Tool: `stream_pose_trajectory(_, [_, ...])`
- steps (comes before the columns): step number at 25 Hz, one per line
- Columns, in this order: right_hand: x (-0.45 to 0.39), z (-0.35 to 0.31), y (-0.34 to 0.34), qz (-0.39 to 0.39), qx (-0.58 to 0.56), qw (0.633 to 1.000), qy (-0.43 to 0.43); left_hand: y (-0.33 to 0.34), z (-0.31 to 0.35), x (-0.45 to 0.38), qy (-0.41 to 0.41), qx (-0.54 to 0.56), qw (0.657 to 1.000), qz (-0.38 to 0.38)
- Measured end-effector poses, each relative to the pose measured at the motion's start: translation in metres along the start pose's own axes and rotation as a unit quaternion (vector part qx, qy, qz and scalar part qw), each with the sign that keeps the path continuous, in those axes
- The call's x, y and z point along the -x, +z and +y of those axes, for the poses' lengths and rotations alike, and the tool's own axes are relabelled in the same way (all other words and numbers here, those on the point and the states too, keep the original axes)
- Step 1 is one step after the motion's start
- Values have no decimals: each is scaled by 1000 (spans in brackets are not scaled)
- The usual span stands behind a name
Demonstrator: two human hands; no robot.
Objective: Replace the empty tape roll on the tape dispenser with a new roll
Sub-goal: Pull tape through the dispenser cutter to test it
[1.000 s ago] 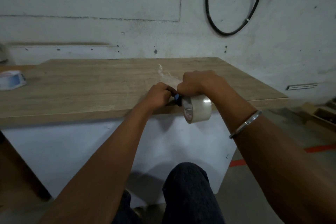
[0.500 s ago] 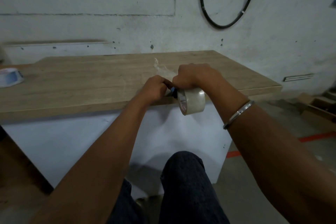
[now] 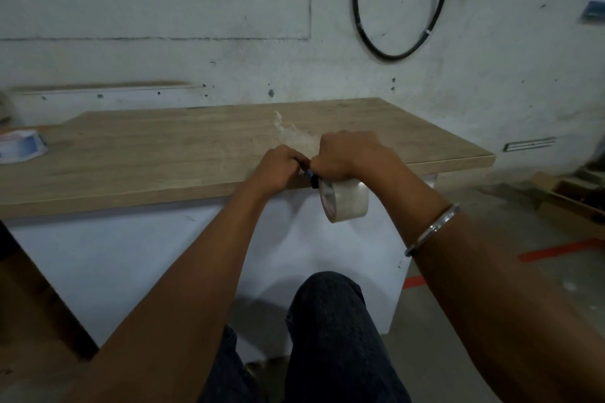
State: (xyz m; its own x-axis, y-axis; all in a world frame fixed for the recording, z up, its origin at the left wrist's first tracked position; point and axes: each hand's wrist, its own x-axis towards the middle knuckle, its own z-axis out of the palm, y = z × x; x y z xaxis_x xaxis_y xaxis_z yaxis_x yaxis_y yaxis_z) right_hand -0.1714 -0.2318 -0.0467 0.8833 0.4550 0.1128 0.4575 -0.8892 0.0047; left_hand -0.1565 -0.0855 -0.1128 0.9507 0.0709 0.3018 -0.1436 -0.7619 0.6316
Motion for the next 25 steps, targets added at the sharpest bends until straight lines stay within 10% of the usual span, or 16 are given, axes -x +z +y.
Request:
stream_pose_trajectory(20, [49, 11, 96, 129, -30, 991, -5, 23, -8, 21, 57, -113, 988, -88])
stream_pose_trajectory(25, [48, 12, 121, 143, -58, 988, 27, 33, -20, 28, -46, 48, 997, 46])
